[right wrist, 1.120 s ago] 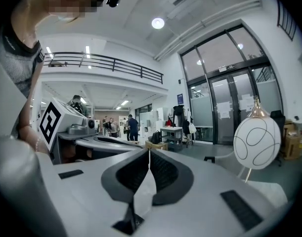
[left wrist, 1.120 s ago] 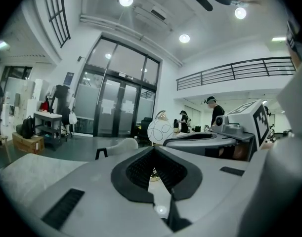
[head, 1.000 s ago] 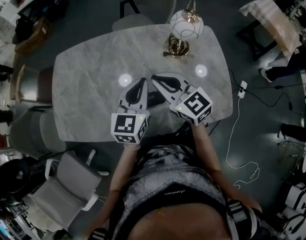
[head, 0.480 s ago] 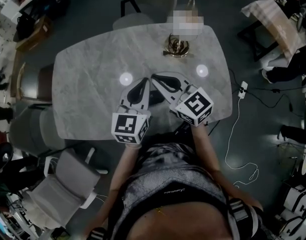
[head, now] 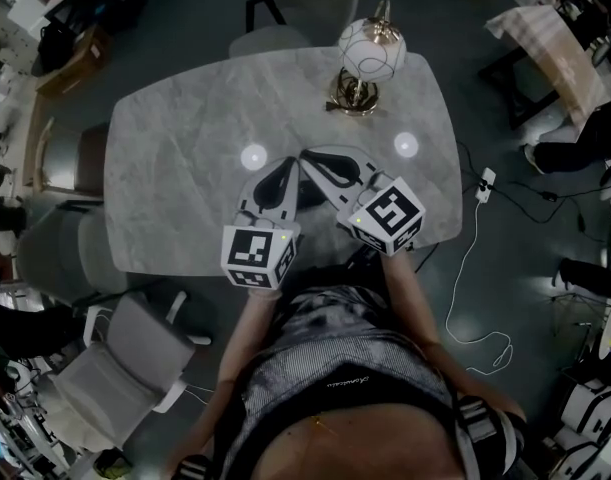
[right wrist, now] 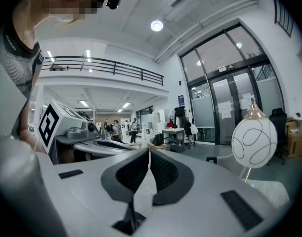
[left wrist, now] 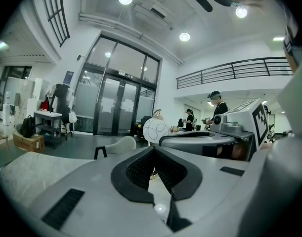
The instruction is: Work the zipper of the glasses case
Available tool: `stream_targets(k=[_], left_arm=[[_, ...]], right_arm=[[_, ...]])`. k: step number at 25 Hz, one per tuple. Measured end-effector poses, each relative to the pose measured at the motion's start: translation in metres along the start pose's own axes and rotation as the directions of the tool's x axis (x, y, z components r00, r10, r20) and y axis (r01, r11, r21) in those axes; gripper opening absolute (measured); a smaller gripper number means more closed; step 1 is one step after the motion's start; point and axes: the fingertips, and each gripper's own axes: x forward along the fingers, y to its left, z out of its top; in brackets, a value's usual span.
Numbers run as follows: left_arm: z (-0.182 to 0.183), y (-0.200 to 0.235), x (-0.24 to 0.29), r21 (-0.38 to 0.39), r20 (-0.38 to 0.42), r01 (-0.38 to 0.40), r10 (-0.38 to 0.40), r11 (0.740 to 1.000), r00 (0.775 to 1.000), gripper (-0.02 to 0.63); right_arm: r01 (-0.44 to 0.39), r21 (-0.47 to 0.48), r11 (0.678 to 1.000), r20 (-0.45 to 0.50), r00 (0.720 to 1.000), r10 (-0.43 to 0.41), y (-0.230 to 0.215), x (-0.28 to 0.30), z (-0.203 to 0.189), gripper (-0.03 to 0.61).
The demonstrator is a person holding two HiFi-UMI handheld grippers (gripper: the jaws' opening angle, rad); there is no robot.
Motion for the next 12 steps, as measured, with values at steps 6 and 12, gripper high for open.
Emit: stream_targets(k=[6,12], left_arm=[[0.0010,-0.0013,-0.0038,-0.002,0.006,-0.017,0.018,1.000,1.000,0.006],[-0.0007,0.0004,-0.0094,-0.007,0.001,-0.030,0.030,1.000,1.000,0.006]], right_arm=[[-0.003,-0.013,1.000,0.001,1.000,0.003,0.0033,-0.0026,0.0022,0.063],[0.007,-0.018,1.000,-0.004,1.000,-0.007,0.0054,-0.0049,0.0022,0.063]])
